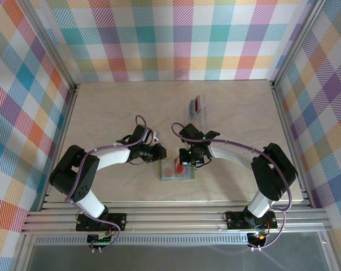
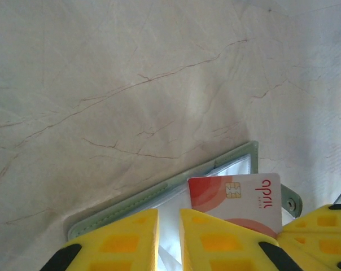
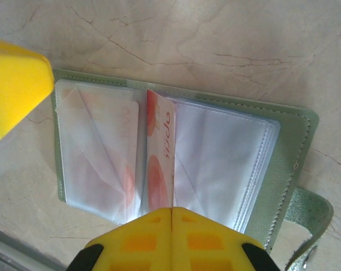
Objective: Put the credit cards into the card holder
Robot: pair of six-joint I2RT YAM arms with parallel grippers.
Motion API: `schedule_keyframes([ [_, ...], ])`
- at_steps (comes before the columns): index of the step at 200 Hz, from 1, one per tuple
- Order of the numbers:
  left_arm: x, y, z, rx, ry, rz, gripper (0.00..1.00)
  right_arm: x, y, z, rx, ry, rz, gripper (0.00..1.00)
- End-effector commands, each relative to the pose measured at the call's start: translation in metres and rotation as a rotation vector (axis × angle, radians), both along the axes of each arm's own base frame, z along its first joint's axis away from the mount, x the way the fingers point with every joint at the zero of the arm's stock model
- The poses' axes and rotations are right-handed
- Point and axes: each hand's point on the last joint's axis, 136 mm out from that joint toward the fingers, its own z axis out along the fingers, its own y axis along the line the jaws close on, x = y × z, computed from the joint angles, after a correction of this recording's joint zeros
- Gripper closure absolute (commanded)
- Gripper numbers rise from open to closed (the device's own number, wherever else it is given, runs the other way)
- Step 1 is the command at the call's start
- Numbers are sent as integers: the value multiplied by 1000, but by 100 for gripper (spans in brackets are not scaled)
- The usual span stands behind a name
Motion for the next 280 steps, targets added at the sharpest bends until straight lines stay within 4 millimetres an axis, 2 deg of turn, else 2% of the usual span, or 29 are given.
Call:
schedule_keyframes([
  [1, -11, -2, -12, -9, 43, -11, 84, 0, 8, 2, 15, 2, 4, 100],
  [61, -24, 2, -14, 12, 48, -27, 85, -2, 14, 5, 47, 6, 10, 99],
  [102, -31, 7, -26, 35, 69, -23, 85, -1, 19, 5, 69, 10, 15, 90],
  [127, -31, 7, -26, 34, 67, -22, 85, -2, 20, 2, 65, 20, 15, 82],
  [162, -31, 7, -27, 33, 69, -25, 86, -2, 23, -1, 72, 28, 21, 79],
  [189, -31, 7, -26, 35, 65, -27, 86, -2, 25, -1, 77, 30, 24, 84],
  [223, -27, 3, -9, 6, 30, -38, 85, 0, 20, 3, 62, 2, 19, 100],
  [247, -22, 7, 10, 7, -24, -13, 84, 0, 15, 4, 46, -20, 25, 100],
  [280, -24, 26, 24, 82, -76, 24, 78, 0, 13, 14, 77, -72, 46, 100],
])
